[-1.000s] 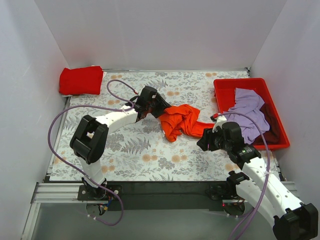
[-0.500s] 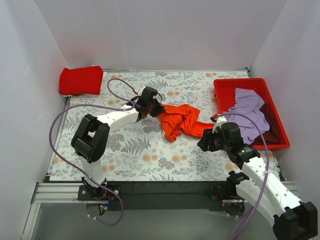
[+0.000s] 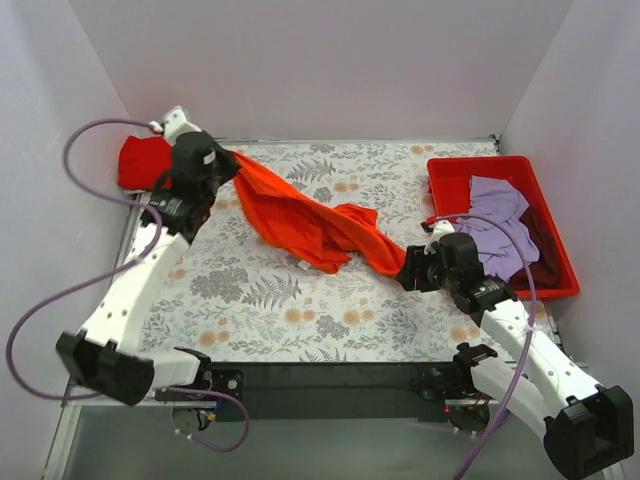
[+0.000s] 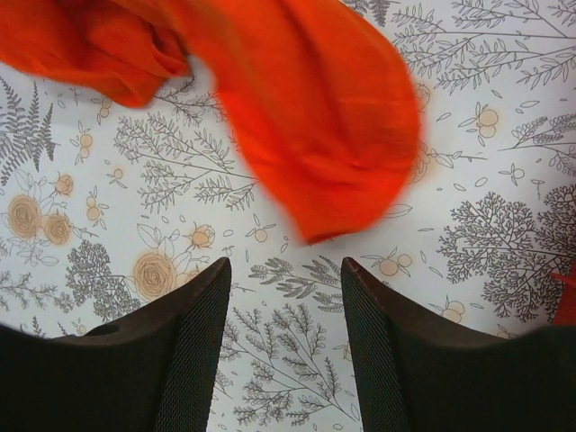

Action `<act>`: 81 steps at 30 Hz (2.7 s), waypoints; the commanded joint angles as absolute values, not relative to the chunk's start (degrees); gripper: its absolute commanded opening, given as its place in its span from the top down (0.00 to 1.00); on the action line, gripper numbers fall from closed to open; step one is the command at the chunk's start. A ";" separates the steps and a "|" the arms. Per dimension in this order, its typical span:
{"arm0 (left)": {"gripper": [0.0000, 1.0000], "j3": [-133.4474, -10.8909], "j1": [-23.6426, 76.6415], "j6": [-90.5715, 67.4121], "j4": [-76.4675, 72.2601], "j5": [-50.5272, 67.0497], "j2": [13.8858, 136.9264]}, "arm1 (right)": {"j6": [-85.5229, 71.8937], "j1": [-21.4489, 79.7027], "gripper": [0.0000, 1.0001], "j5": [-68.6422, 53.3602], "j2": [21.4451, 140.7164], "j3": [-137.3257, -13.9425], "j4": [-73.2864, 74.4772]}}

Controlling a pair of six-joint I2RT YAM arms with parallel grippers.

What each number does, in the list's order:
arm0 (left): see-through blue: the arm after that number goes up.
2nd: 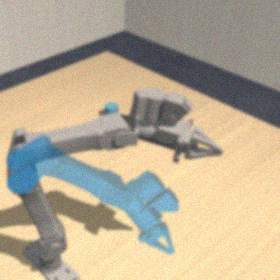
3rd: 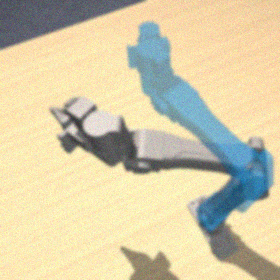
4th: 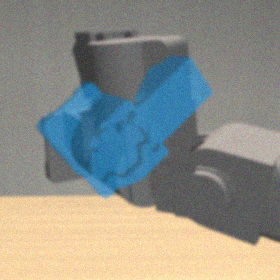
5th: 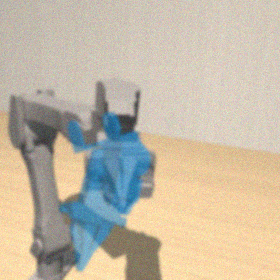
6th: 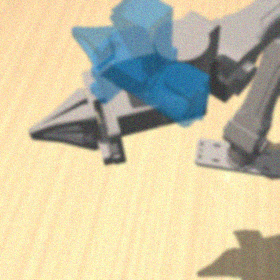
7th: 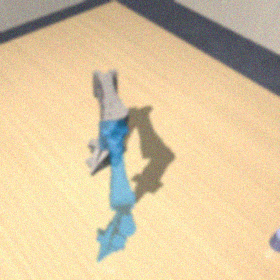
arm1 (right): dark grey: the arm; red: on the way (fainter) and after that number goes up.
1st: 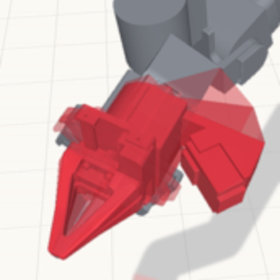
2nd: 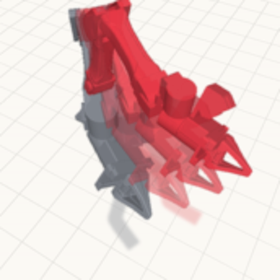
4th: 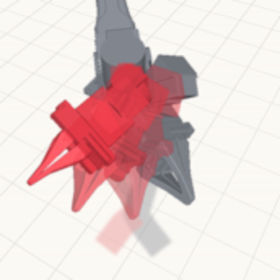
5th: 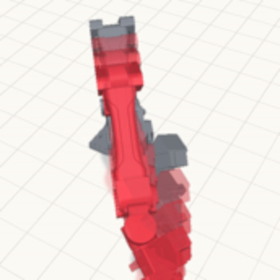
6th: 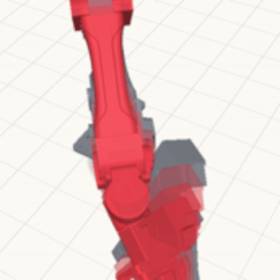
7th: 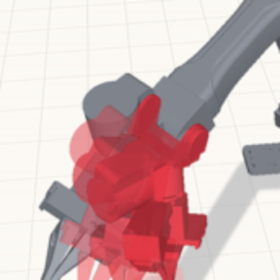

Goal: Fold and stack the t-shirts
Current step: Flatten the tshirt out

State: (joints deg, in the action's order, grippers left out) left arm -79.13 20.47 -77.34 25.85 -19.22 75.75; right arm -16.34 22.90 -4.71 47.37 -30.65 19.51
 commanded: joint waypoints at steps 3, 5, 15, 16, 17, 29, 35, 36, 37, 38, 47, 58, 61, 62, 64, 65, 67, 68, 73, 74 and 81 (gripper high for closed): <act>1.00 -71.56 20.39 -70.22 31.99 -25.13 65.49 | -15.21 22.76 0.41 -3.08 51.76 -35.42 17.76; 1.00 -65.67 20.39 -72.50 33.66 -26.45 61.01 | -15.12 22.76 0.41 -2.55 53.17 -35.51 17.23; 1.00 -50.63 20.39 -75.15 36.83 -29.53 48.79 | -16.70 25.65 0.45 -15.65 67.82 -36.21 7.92; 1.00 -50.19 20.39 -75.06 36.83 -30.14 48.34 | -16.61 28.45 0.45 -15.30 69.33 -36.91 7.21; 1.00 -49.92 20.39 -74.97 36.91 -30.32 48.08 | -17.31 29.96 0.46 -13.55 70.91 -38.74 6.95; 1.00 -48.60 20.30 -74.53 37.00 -29.88 46.58 | -19.35 51.15 0.47 6.50 89.02 -51.76 5.71; 1.00 -48.17 20.30 -74.79 36.91 -28.74 46.93 | -14.77 52.73 0.50 8.52 95.44 -55.54 7.91; 1.00 -47.99 20.39 -74.88 36.83 -28.74 47.19 | -14.16 52.82 0.51 8.61 96.75 -55.72 8.17; 1.00 -47.81 20.39 -74.97 36.74 -28.74 47.28 | -13.45 52.82 0.53 8.87 97.38 -56.07 8.61; 1.00 -47.38 20.39 -75.06 36.39 -28.74 47.63 | -12.93 52.91 0.55 9.05 98.60 -56.25 9.31; 0.99 -45.61 19.08 -73.83 28.93 -26.64 56.67 | -6.88 51.42 0.99 17.65 98.27 -58.61 13.00; 1.00 -121.34 2.99 -73.66 45.59 -12.21 101.76 | 3.67 25.67 0.99 15.93 89.75 -96.72 22.76; 1.00 -133.13 2.73 -71.90 49.22 -15.36 103.37 | 9.90 24.43 0.99 12.41 84.74 -100.01 22.76; 1.00 -132.72 2.64 -71.20 48.61 -15.99 101.71 | 11.06 24.43 0.99 11.52 81.25 -99.67 22.85; 1.00 -128.17 2.55 -69.53 44.40 -19.31 92.94 | 12.91 24.43 0.99 9.85 77.01 -97.83 22.76; 1.00 -123.01 2.55 -69.00 42.82 -20.29 89.51 | 13.88 24.43 0.99 9.50 72.29 -95.13 22.76; 1.00 -118.50 2.55 -67.15 38.60 -21.79 79.31 | 14.85 24.43 0.99 8.10 67.00 -92.30 22.85; 1.00 -117.00 2.55 -66.45 37.19 -22.75 76.41 | 15.11 24.43 0.99 8.00 61.49 -89.33 22.76; 1.00 -115.13 2.55 -61.53 37.09 -24.34 61.19 | 14.42 24.43 0.99 4.84 46.95 -85.43 24.52; 1.00 -115.57 2.55 -61.09 37.61 -24.35 60.04 | 14.15 24.43 0.99 4.40 43.80 -85.43 25.83; 1.00 -117.77 2.55 -59.77 37.88 -22.51 56.77 | 13.36 24.43 0.99 -2.37 41.83 -89.03 32.43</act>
State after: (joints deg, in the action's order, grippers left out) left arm -119.77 3.01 -62.72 35.81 -20.01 51.44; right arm 12.47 24.86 -2.26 39.79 -88.44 27.55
